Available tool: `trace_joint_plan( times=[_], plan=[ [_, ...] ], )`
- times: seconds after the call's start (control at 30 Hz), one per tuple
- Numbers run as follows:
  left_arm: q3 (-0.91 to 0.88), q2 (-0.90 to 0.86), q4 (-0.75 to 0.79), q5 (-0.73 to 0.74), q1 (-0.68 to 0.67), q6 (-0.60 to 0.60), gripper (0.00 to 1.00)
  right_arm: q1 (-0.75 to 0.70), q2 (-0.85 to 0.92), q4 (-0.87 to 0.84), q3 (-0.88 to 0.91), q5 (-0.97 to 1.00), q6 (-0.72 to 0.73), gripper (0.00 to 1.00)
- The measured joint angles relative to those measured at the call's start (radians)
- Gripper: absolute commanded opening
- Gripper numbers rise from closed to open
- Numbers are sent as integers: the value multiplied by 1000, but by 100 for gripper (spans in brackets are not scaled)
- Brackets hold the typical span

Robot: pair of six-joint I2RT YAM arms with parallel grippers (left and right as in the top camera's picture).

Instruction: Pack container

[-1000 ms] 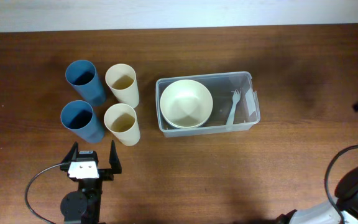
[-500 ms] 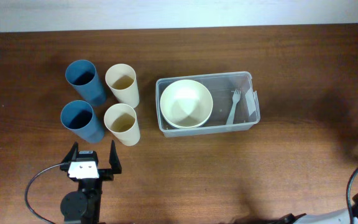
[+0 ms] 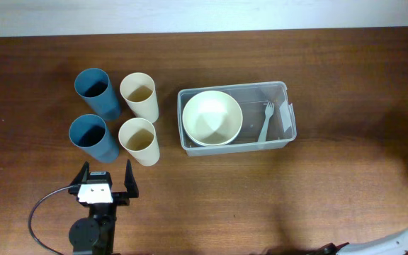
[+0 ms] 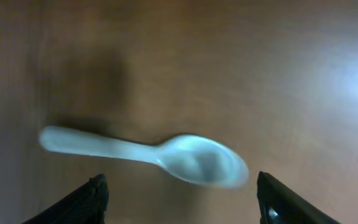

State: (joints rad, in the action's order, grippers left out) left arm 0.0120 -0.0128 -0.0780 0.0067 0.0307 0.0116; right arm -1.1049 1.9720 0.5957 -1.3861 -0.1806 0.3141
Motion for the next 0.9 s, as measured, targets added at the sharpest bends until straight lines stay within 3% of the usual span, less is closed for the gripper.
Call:
trace_joint_plan(
  times=[0.23, 0.4, 0.63, 0.9],
  plan=[
    [0, 0, 0, 0, 0, 0, 100, 43, 28, -94, 2, -182, -262, 69],
    [0, 0, 0, 0, 0, 0, 100, 124, 30, -100, 2, -153, -425, 66],
    [0, 0, 0, 0, 0, 0, 100, 233, 38, -96, 2, 72, -489, 72],
    [0, 0, 0, 0, 0, 0, 100, 235, 42, -95, 2, 183, -514, 73]
  ],
)
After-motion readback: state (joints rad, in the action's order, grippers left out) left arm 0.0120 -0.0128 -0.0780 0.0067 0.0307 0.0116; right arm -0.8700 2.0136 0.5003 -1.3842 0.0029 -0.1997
